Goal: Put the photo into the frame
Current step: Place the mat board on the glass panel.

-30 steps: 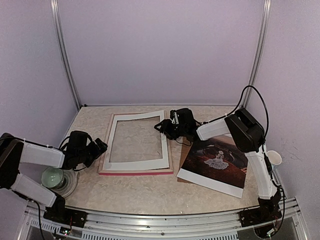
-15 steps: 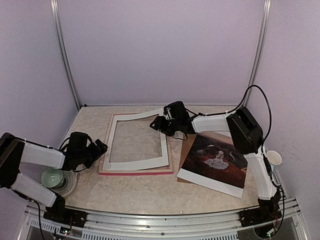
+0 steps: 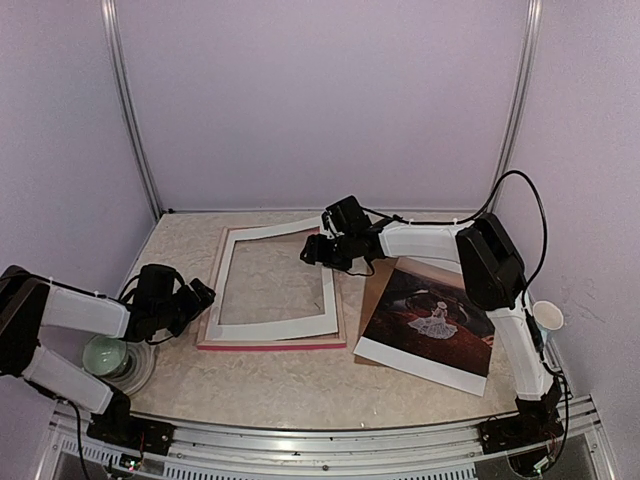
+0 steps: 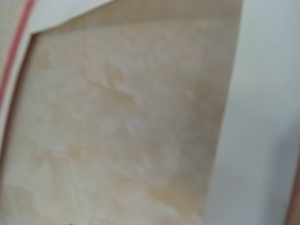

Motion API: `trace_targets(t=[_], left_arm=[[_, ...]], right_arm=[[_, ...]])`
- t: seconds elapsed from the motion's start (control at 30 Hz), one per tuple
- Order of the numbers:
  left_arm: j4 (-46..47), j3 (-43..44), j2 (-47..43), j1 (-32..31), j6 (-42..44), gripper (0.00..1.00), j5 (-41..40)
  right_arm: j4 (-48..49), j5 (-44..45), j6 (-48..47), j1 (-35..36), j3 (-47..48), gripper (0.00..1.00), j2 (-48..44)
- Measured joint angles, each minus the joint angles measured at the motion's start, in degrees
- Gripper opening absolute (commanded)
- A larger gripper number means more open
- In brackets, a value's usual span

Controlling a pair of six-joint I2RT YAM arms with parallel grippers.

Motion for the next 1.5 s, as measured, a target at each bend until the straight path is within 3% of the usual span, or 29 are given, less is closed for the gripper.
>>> trace_targets(t=[0.37,1.4,1.5], left_arm=[[0.6,-0.2,0.0,0.0,-0.2,0.99,0.0],[2.1,-1.0,0.0,0.0,-1.0,0.99,0.4],[2.3,-1.0,0.0,0.0,-1.1,0.99,0.5]], right_arm=[[-7.8,1.2,-3.8,0.0,2.9,0.74,0.0],[-14.8,5.5,-10.6,0.3,5.4,0.77,0.0],[-14.8,5.6,-10.6,0.3,5.4,0.81,0.0]])
